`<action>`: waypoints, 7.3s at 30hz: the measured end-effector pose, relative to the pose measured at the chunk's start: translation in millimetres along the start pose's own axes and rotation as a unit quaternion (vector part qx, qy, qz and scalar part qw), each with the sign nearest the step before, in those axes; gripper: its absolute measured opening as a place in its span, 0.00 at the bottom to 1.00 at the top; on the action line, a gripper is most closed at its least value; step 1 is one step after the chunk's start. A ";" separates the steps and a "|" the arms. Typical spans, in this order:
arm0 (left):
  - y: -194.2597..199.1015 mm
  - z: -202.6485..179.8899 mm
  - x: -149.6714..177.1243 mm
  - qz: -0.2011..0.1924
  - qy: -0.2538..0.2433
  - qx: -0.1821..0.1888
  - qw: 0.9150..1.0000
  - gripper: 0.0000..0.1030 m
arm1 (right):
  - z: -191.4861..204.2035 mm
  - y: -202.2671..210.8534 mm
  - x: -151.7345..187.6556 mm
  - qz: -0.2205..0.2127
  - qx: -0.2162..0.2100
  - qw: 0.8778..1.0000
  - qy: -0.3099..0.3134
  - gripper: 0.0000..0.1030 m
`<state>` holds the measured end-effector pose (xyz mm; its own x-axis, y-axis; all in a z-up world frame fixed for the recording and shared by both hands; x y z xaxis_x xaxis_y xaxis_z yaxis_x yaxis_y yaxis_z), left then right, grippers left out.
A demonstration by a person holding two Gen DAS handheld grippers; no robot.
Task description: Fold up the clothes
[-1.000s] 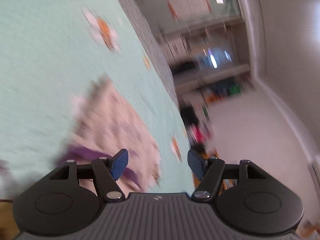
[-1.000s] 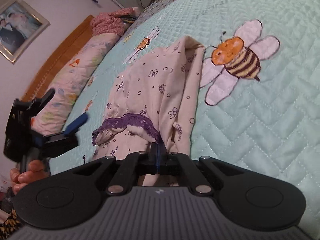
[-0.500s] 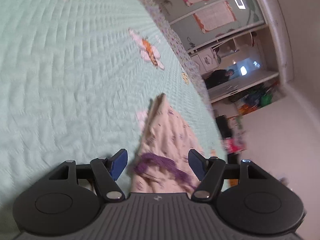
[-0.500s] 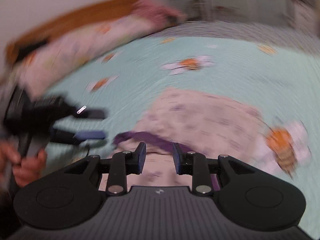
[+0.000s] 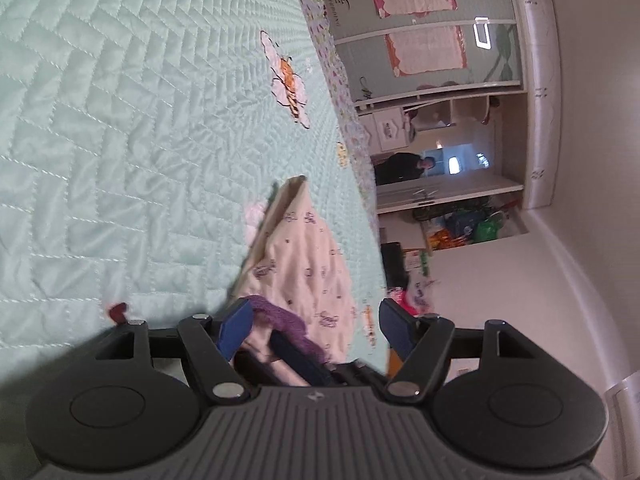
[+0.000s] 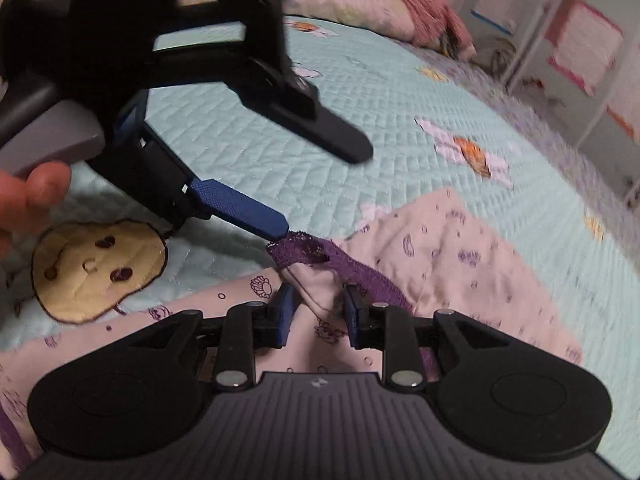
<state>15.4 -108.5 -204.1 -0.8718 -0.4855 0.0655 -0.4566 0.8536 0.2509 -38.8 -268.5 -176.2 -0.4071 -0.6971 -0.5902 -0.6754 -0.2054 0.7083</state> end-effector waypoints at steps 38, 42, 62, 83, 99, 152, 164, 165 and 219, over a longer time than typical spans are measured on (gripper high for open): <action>-35.6 -4.9 35.9 0.060 -0.150 -0.043 0.986 0.70 | -130.7 -16.5 56.1 -0.132 -0.269 0.829 -0.473 0.16; -40.1 -10.2 42.1 0.061 -0.183 -0.055 0.980 0.71 | -119.5 -57.3 33.8 -0.046 -0.327 0.850 -0.411 0.16; -32.2 -5.0 17.0 0.025 -0.157 -0.072 0.985 0.68 | -130.2 -44.7 93.0 -0.116 -0.258 0.796 -0.535 0.11; -26.1 -65.6 51.5 -0.014 -0.299 -0.060 0.952 0.72 | -143.0 26.8 157.1 -0.197 -0.135 0.732 -0.638 0.27; -66.3 -71.9 29.7 0.041 -0.257 -0.064 0.963 0.71 | -160.6 5.2 152.7 -0.210 -0.157 0.708 -0.656 0.25; 54.5 -40.4 98.6 0.005 -0.231 -0.235 0.944 0.69 | 0.1 158.6 218.4 -0.134 -0.114 0.709 -0.683 0.52; 97.0 -17.4 94.4 -0.016 -0.215 -0.254 0.943 0.70 | 11.8 184.5 219.1 -0.113 -0.091 0.723 -0.675 0.61; 96.0 -12.9 93.5 -0.010 -0.208 -0.255 0.944 0.70 | 13.4 179.9 221.5 -0.102 -0.095 0.723 -0.677 0.61; 14.4 -65.7 28.4 0.123 0.020 -0.010 0.992 0.06 | -83.0 149.6 176.8 -0.251 -0.299 0.633 -0.668 0.05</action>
<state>-4.3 -122.4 -135.1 -0.9486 -0.2706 0.1643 -0.2274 0.9435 0.2412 -160.7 -479.5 -142.4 -0.6609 0.6809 -0.3156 -0.7345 -0.6732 0.0857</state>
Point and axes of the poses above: each gripper's, at about its wrist camera, not at the fingertips, and y roughly against the way its jaws point, z to its left, x to its underside, the point moved 2 cm from there along -y, roughly the way its jaws point, and after that the axes turned 14 degrees about y, right-handed, at the moved point
